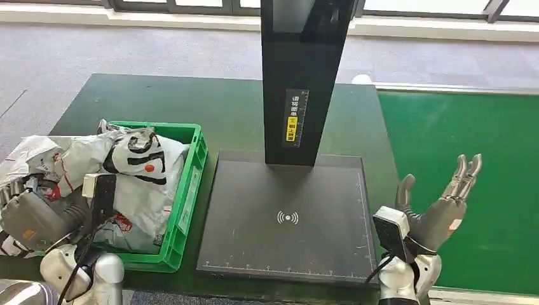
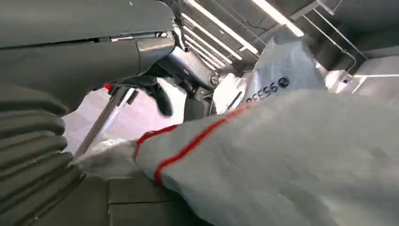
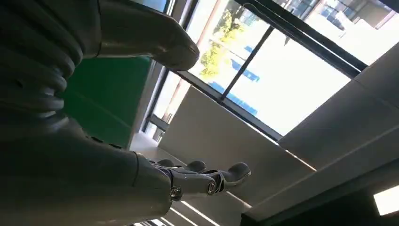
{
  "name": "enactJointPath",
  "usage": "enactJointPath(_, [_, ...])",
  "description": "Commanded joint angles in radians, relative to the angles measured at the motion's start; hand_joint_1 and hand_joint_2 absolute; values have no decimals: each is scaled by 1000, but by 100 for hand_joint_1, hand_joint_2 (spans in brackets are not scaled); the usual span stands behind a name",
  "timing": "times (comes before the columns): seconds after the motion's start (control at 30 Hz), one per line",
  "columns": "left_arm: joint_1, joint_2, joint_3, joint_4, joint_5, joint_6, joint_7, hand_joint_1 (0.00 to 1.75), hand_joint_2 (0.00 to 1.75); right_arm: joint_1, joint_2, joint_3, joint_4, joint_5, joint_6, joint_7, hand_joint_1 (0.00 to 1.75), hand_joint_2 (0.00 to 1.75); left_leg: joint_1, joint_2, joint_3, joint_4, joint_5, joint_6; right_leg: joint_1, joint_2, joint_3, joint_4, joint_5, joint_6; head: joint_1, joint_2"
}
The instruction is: Moved the parcel from conveyor to table for the left to box.
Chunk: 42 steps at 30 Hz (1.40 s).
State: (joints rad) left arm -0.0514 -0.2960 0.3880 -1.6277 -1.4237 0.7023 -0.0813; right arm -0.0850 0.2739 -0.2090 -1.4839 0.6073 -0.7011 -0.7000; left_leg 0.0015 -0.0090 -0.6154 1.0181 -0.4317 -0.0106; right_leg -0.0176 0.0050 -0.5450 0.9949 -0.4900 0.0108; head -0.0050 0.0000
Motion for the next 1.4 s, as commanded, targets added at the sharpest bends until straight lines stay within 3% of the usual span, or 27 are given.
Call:
enactJointPath(0.03, [8,-53,17,-9,8,-4,-4,0,0,-17,15,-49,45,-4,3,2,0,175,0,0,2,-1,-1,0,0,0,2,-1,0,-1,0,0])
enactJointPath(0.37, [8,-53,22,-33,30,-4,-36,0,0,-23,13,-50,59,-1,3,2,0,175,0,1,9,-6,-1,0,1,-1,10,-8,0,-2,0,0])
enactJointPath(0.43, [8,-53,20,-40,32,-4,-44,0,0,-22,12,-49,64,-1,3,2,0,175,0,1,2,-1,-1,0,1,0,3,-2,0,-1,0,0])
enactJointPath(1.13, [0,-53,-13,-15,-26,-4,-34,0,0,-18,11,-64,66,1,3,2,0,175,0,-1,3,-1,0,0,0,-2,3,-2,-1,-1,0,0])
enactJointPath(1.23, [5,-49,-57,5,-73,-4,13,0,0,-16,14,-69,69,6,3,2,0,175,0,-2,4,-3,0,0,0,-3,5,-3,-1,-1,0,0])
enactJointPath(1.27, [0,-53,-53,13,-69,-4,2,0,175,-15,11,-66,72,1,3,2,0,175,0,-2,3,-2,0,0,0,-3,3,-2,-1,-1,0,0])
enactJointPath(1.4, [-2,-53,-43,21,-74,-4,-5,0,175,-15,9,-63,77,-1,3,2,0,175,0,-1,4,-2,0,0,0,-2,3,-3,-1,-1,0,0])
